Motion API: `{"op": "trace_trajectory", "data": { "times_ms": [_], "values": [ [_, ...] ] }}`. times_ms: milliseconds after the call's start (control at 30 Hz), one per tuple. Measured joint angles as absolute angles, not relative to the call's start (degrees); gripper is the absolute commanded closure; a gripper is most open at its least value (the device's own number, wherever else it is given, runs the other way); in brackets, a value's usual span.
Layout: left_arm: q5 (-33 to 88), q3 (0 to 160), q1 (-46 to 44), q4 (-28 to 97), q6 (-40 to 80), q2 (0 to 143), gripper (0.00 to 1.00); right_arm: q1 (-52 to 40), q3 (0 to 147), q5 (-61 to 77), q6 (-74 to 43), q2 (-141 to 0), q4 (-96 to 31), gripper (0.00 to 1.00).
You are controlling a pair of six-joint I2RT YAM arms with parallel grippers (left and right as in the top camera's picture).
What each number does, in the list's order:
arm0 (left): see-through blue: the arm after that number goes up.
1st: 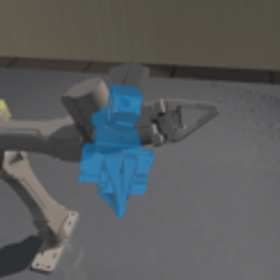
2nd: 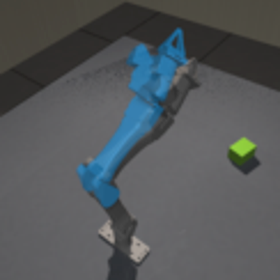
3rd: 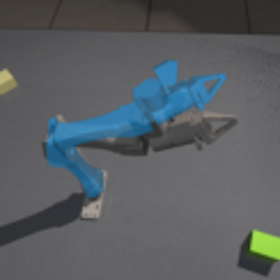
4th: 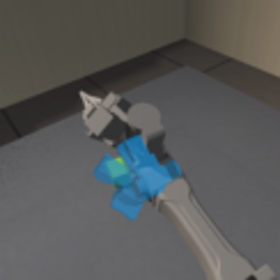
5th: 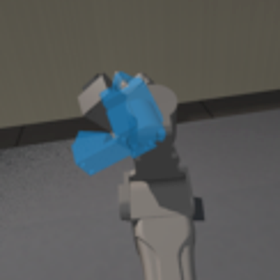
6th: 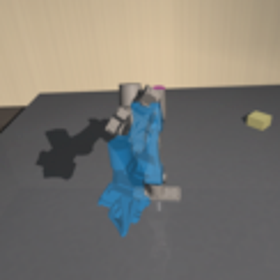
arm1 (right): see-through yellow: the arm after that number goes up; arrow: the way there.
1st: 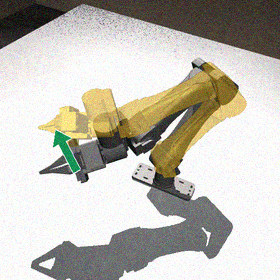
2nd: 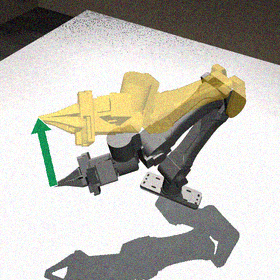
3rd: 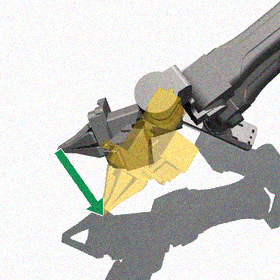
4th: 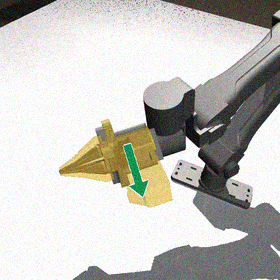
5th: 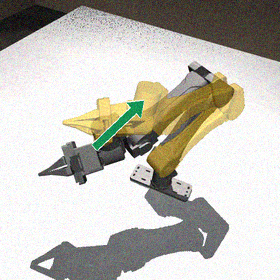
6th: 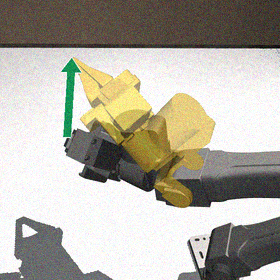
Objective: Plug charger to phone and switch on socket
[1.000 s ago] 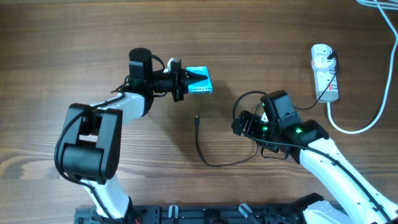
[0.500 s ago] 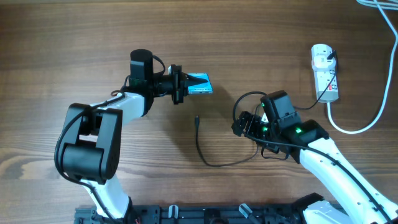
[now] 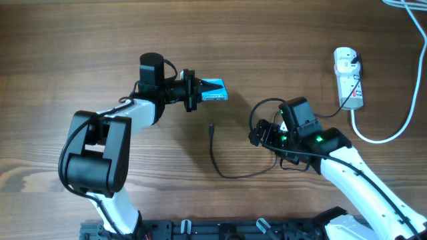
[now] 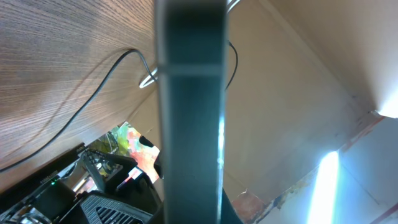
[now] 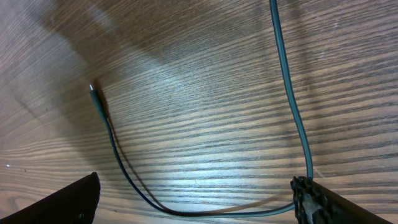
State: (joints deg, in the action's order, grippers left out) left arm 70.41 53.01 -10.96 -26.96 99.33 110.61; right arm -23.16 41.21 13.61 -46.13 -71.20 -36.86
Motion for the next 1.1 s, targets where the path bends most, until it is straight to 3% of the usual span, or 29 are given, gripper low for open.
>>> {"op": "trace_trajectory", "data": {
  "times_ms": [233, 367, 633, 1100],
  "values": [
    [70.43, 53.01, -10.96, -26.96, 99.33, 110.61, 0.96, -23.16, 41.21, 13.61, -46.13, -71.2, -36.86, 0.0],
    [70.43, 53.01, -10.96, -27.42, 99.33, 110.61, 0.96, -23.16, 41.21, 13.61, -45.98, -71.2, -36.86, 0.07],
    [70.65, 53.23, -10.02, -39.9, 99.5, 110.69, 0.96, -25.36, 41.21, 13.41, -41.69, -71.2, -33.12, 0.11],
    [75.31, 53.25, 0.95, -42.52, 93.3, 110.69, 0.96, -46.83, 41.21, 4.14, -36.58, -71.2, -16.73, 0.19]
  ]
}}
